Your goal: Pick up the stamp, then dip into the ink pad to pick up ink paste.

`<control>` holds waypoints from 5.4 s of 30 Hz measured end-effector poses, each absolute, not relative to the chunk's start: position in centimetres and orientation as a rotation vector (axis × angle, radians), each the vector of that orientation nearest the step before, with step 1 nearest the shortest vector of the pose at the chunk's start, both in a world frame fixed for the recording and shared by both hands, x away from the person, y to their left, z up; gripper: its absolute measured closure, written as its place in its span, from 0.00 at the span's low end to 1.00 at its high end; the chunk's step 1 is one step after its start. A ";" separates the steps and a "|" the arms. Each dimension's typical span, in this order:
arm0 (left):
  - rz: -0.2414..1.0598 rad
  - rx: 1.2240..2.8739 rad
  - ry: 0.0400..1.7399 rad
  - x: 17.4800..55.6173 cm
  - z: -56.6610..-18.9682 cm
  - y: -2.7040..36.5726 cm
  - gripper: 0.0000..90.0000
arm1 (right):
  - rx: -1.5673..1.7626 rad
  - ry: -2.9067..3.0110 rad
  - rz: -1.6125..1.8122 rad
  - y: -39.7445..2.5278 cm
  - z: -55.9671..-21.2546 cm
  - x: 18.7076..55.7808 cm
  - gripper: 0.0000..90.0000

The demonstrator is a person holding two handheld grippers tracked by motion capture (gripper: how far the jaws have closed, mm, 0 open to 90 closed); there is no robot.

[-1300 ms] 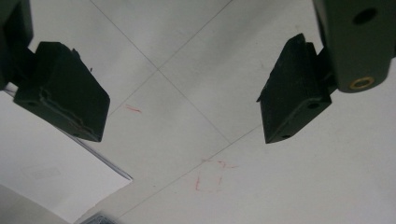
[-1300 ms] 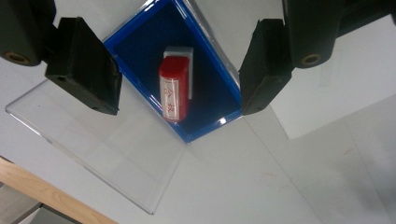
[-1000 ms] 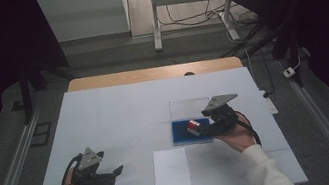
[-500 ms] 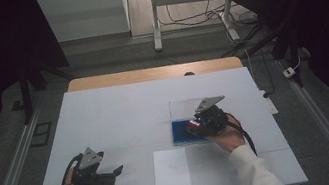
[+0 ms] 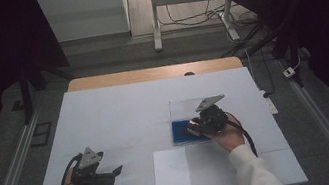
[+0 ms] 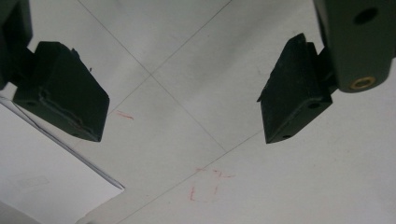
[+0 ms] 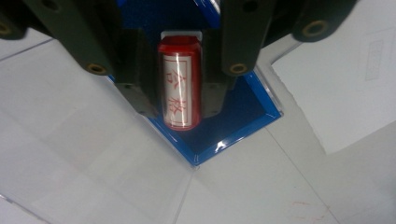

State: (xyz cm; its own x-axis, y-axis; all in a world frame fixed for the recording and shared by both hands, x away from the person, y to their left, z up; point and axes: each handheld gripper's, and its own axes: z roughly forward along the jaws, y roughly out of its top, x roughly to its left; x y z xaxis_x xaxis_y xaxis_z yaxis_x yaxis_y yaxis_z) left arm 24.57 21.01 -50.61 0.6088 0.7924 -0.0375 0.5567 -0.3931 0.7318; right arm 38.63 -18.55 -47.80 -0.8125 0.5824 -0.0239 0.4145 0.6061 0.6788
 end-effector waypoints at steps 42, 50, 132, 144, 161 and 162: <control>0.399 2.116 1.086 24.4 -51.2 21.1 0.18 | 0.814 2.508 1.140 -19.9 -44.8 37.9 0.78; 0.407 2.112 1.083 24.3 -51.1 21.2 0.18 | 0.798 2.513 1.133 -19.3 -44.1 37.6 0.78; 0.413 2.139 1.079 24.4 -51.5 21.3 0.18 | 0.830 2.613 0.808 -16.4 -47.2 38.9 0.78; 0.410 2.148 1.077 24.4 -51.5 21.3 0.18 | 0.812 2.608 0.770 -16.2 -47.6 38.6 0.78; 0.415 2.137 1.071 24.3 -51.5 21.2 0.19 | 0.817 2.618 0.753 -16.0 -47.6 38.7 0.79; 0.414 2.135 1.071 24.3 -51.5 21.3 0.19 | 0.813 2.620 0.749 -16.1 -47.6 38.8 0.79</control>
